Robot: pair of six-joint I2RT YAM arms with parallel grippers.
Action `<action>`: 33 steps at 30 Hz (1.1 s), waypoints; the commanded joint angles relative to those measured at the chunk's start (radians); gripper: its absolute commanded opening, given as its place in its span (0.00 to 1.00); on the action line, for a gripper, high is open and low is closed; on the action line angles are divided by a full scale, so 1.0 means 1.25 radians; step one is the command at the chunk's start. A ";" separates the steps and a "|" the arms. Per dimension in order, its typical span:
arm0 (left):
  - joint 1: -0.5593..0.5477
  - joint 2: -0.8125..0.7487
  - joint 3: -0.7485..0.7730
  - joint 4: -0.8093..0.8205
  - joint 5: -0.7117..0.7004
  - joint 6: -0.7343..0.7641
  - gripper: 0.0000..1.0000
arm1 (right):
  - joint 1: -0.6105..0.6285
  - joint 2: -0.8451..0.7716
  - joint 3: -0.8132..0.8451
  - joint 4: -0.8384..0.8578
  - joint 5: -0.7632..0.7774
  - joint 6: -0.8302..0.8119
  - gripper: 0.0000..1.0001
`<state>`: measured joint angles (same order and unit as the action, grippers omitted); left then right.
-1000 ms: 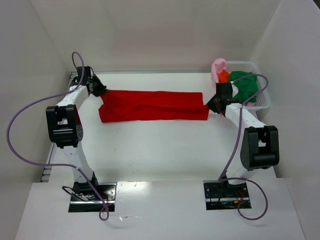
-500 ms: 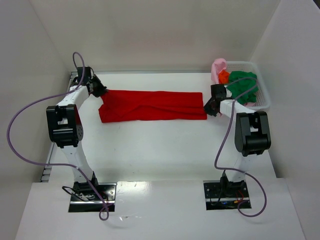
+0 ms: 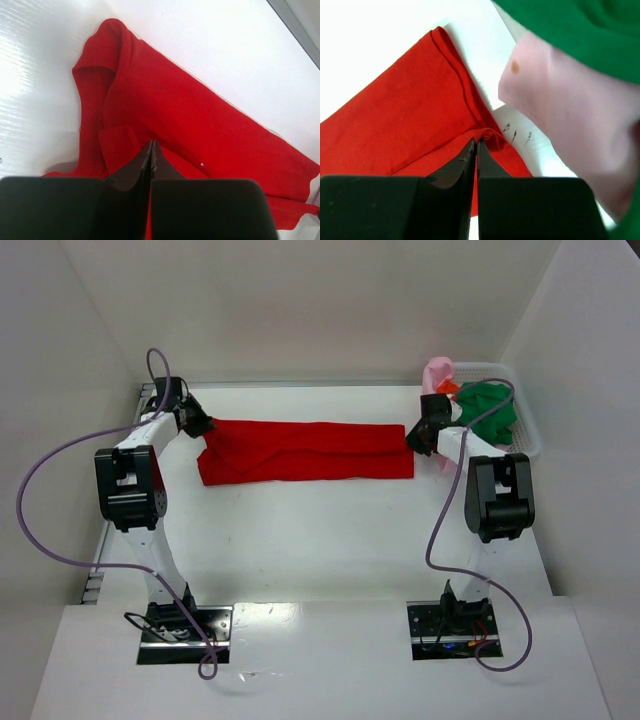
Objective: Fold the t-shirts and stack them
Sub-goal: Fold the other side of the tshirt into a rectangle
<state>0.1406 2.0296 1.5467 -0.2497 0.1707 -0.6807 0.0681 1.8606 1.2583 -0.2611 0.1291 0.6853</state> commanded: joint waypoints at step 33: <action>0.005 0.097 0.124 -0.003 0.072 0.033 0.39 | 0.050 -0.090 0.003 0.172 -0.174 -0.071 0.51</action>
<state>0.1410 2.1380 1.6630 -0.2584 0.2493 -0.6525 0.0978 1.7962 1.2686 -0.1059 -0.0483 0.6113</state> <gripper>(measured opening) 0.369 0.513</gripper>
